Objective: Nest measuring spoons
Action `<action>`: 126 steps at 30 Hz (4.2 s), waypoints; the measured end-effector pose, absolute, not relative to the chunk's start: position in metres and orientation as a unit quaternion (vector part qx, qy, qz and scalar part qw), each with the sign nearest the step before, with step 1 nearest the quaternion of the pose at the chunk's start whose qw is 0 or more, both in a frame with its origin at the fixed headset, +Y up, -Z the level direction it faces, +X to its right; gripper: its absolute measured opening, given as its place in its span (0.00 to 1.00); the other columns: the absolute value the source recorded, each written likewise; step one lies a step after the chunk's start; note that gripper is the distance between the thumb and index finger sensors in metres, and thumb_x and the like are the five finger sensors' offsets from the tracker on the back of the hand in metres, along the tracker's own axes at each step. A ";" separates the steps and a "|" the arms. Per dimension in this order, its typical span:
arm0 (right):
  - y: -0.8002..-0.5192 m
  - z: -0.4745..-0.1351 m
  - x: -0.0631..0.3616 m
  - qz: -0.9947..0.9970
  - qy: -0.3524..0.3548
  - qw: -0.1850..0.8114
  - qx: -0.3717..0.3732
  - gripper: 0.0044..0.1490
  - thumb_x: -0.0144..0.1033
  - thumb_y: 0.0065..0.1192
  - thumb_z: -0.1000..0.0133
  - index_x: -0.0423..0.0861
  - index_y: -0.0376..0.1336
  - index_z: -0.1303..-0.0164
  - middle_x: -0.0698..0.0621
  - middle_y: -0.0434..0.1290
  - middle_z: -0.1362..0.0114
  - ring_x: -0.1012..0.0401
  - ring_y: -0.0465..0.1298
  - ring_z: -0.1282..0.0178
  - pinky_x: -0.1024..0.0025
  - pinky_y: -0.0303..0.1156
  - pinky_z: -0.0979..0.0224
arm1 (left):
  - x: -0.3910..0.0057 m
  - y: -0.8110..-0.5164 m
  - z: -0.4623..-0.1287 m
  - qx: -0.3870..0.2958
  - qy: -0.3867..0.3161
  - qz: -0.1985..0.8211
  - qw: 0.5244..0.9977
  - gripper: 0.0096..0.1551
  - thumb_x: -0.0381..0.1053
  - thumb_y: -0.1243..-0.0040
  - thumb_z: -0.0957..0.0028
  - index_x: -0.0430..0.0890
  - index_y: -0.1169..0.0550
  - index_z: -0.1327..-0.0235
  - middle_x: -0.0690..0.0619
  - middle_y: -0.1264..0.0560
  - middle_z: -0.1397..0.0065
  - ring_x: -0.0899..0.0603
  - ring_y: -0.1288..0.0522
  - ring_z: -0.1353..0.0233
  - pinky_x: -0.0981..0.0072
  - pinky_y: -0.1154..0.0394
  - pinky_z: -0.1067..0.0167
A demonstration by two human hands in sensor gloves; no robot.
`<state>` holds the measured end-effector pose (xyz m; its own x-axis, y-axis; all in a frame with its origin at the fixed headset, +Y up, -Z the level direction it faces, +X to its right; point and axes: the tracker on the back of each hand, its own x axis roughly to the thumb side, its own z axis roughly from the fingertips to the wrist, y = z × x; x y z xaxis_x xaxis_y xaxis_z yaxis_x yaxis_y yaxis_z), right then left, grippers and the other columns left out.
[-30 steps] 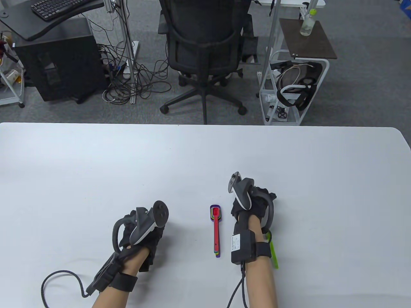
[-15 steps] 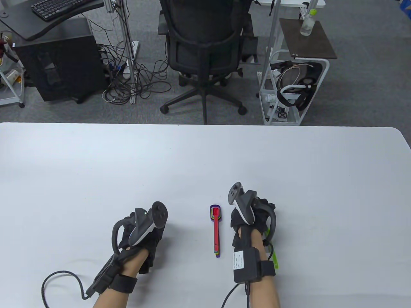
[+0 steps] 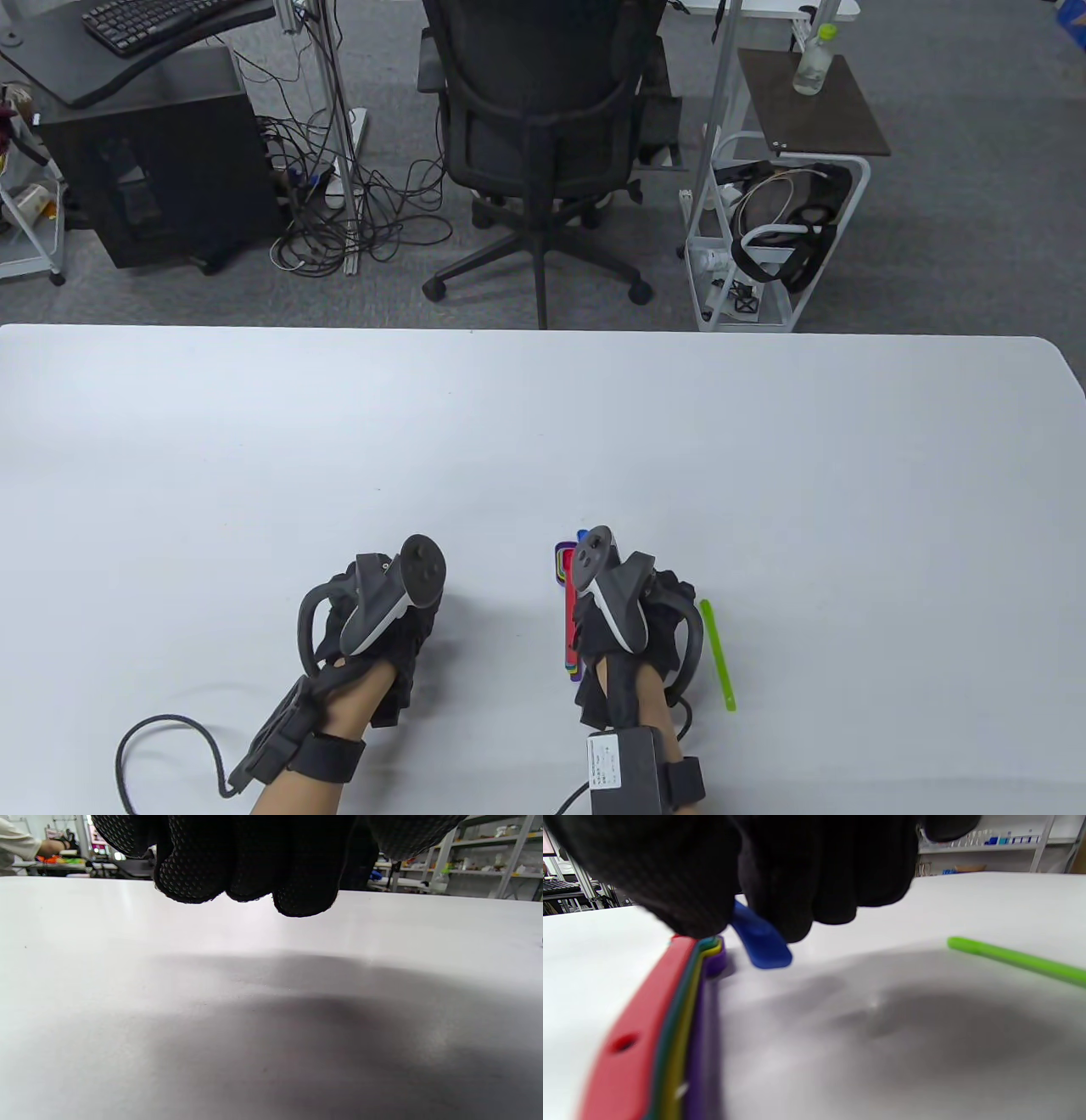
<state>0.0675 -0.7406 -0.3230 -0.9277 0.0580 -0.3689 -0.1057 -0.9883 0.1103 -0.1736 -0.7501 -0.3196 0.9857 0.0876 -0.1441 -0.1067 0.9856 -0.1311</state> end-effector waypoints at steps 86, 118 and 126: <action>-0.716 -0.350 0.143 0.974 0.090 0.014 -0.205 0.27 0.53 0.67 0.60 0.52 0.72 0.54 0.52 0.68 0.29 0.46 0.66 0.29 0.41 0.50 0.17 | -0.192 -0.750 -0.330 -0.069 0.062 0.097 0.991 0.27 0.63 0.47 0.50 0.44 0.14 0.58 0.49 0.20 0.46 0.37 0.21 0.45 0.38 0.30 0.35; -0.770 -0.327 0.200 0.960 0.145 -0.009 -0.240 0.26 0.52 0.75 0.64 0.50 0.73 0.61 0.54 0.70 0.34 0.48 0.68 0.32 0.41 0.53 0.19 | -0.181 -0.758 -0.321 -0.074 0.054 0.069 0.993 0.27 0.62 0.47 0.49 0.44 0.15 0.56 0.49 0.21 0.45 0.37 0.21 0.44 0.37 0.31 0.34; -0.772 -0.325 0.189 0.965 0.105 -0.049 -0.234 0.27 0.55 0.74 0.66 0.50 0.74 0.64 0.56 0.71 0.35 0.49 0.70 0.33 0.42 0.55 0.19 | -0.177 -0.758 -0.321 -0.075 0.049 0.064 0.994 0.27 0.62 0.47 0.49 0.44 0.15 0.57 0.49 0.21 0.45 0.37 0.21 0.44 0.37 0.31 0.34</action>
